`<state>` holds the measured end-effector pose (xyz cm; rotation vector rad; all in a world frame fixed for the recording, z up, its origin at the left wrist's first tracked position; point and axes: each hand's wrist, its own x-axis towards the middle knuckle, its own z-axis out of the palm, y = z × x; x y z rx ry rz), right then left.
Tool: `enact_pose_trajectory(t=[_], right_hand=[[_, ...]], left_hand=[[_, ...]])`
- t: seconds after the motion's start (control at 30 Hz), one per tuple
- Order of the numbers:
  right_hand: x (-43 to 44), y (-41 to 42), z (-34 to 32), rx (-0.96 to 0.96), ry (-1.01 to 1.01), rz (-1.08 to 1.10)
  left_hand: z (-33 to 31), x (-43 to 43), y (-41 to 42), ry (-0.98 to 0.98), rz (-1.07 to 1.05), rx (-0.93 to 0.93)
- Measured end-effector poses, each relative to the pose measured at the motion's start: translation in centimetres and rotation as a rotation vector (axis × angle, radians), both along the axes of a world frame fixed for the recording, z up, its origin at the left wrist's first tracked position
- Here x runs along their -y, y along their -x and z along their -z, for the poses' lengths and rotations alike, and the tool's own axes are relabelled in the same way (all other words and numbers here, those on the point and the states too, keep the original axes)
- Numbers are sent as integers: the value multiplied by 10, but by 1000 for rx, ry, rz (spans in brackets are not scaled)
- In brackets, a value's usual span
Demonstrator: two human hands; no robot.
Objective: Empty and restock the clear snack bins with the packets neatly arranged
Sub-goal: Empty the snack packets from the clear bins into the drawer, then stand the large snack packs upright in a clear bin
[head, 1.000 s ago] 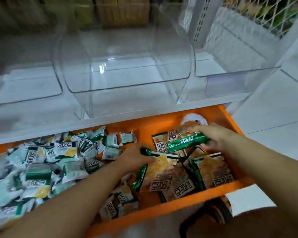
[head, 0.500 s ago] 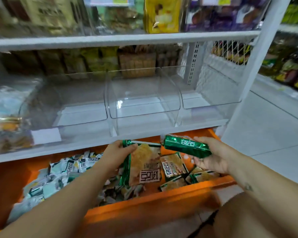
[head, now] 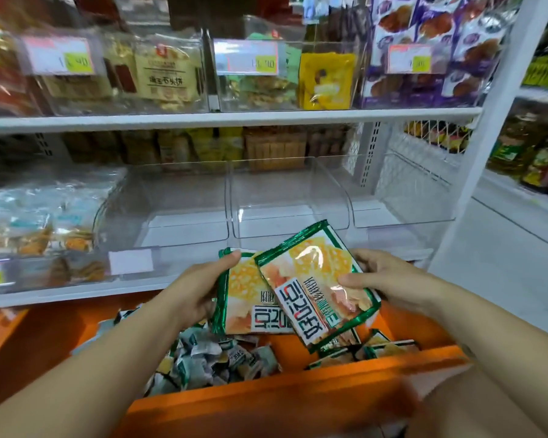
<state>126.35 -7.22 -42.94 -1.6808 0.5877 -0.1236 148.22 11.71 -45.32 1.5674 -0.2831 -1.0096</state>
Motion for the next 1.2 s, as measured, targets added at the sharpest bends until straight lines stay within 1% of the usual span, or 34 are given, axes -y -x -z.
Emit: enact_pose_trajectory(t=[0.07, 0.17, 0.23, 0.3, 0.37, 0.43, 0.57, 0.67, 0.77, 0.87, 0.93, 0.97, 1.03, 1.1, 1.17, 1.2], right_hand=[[1, -5, -13, 7, 152, -25], [2, -7, -34, -4, 313, -95], [1, -8, -46, -20, 417, -159], [-3, -11, -52, -55, 558, -218], [-7, -14, -55, -68, 655, -260], [-11, -15, -57, -38, 663, -272], [-15, -11, -64, 29, 542, -309], [-20, -9, -66, 52, 544, -321], [-25, -9, -66, 120, 591, -276], [-25, -7, -66, 174, 646, -209], [-23, -5, -67, 201, 684, -131], [-22, -4, -69, 224, 694, -82], [-21, -3, -71, 291, 670, 11], [-22, -4, -73, 345, 633, 74], [-26, -7, -75, 383, 590, 99], [-29, -8, -76, 405, 561, 97]], left_hand=[[-12, -1, -2, 28, 95, 75], [-38, -3, 3, 29, 279, 263], [-52, 1, 7, 6, 342, 425], [-65, 8, 14, 35, 372, 553], [-75, 15, 20, 102, 410, 572], [-86, 19, 23, 140, 441, 560], [-101, 22, 29, 128, 478, 599], [-111, 23, 34, 82, 519, 651], [-117, 20, 34, 94, 527, 650], [-128, 11, 28, 114, 481, 762], [-132, 2, 20, 138, 403, 847], [-131, -3, 16, 167, 347, 856], [-121, -12, 11, 250, 230, 790], [-104, -18, 12, 333, 161, 650], [-89, -19, 19, 388, 193, 542], [-83, -18, 23, 402, 234, 525]])
